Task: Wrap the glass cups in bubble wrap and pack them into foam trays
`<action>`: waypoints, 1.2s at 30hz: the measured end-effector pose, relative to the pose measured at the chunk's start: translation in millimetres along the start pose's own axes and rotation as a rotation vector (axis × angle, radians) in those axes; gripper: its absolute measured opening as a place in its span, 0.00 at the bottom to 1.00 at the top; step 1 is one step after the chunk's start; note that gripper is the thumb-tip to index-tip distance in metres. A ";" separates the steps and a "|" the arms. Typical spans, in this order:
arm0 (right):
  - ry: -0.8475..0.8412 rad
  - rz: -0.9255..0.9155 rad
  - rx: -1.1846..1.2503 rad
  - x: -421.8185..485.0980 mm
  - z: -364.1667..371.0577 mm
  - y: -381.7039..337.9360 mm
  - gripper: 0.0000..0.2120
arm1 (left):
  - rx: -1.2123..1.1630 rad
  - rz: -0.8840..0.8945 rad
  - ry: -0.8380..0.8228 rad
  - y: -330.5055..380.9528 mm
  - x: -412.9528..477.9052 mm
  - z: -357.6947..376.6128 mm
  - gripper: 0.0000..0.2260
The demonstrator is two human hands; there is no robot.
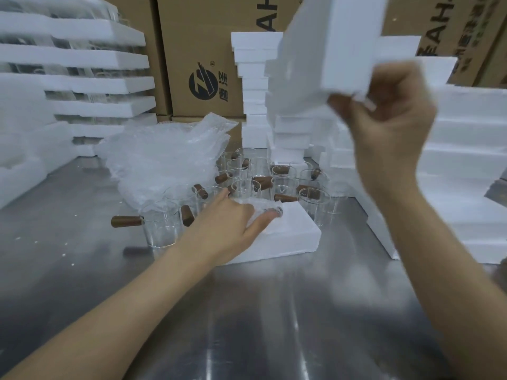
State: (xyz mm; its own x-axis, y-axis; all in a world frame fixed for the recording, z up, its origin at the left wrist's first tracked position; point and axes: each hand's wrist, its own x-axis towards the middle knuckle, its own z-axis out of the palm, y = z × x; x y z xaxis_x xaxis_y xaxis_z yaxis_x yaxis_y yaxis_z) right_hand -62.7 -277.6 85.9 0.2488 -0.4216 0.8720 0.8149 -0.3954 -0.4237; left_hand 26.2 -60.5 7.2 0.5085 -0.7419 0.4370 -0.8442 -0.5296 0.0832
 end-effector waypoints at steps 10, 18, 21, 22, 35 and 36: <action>-0.069 0.921 0.709 -58.2 18.5 27.0 0.07 | -0.691 -0.397 0.367 -20.4 7.8 -15.4 0.41; -0.164 1.013 0.550 -38.3 -8.4 37.6 0.26 | -0.772 -0.245 0.044 -37.9 4.4 -28.5 0.42; -0.384 0.883 0.073 -44.2 -6.5 39.3 0.17 | -0.735 -0.233 -0.165 -44.9 -0.2 -33.6 0.38; -0.458 0.844 -0.111 -47.3 -6.1 39.4 0.16 | -0.714 -0.229 -0.238 -47.5 -1.0 -32.5 0.39; -0.806 0.760 -0.445 -55.7 -15.4 30.5 0.14 | -0.590 -0.240 -0.364 -62.4 -2.1 -36.6 0.35; -0.813 0.760 -0.437 -54.8 -15.8 30.0 0.15 | -0.566 -0.241 -0.372 -61.8 -2.1 -37.7 0.34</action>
State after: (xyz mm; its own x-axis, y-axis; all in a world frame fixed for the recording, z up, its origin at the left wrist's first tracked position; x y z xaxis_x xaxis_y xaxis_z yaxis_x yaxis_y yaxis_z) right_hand -60.1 -279.2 21.5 0.9767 -0.0901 0.1948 0.1079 -0.5785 -0.8085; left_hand 70.9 -10.7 34.9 0.6307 -0.7757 0.0220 -0.6082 -0.4765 0.6348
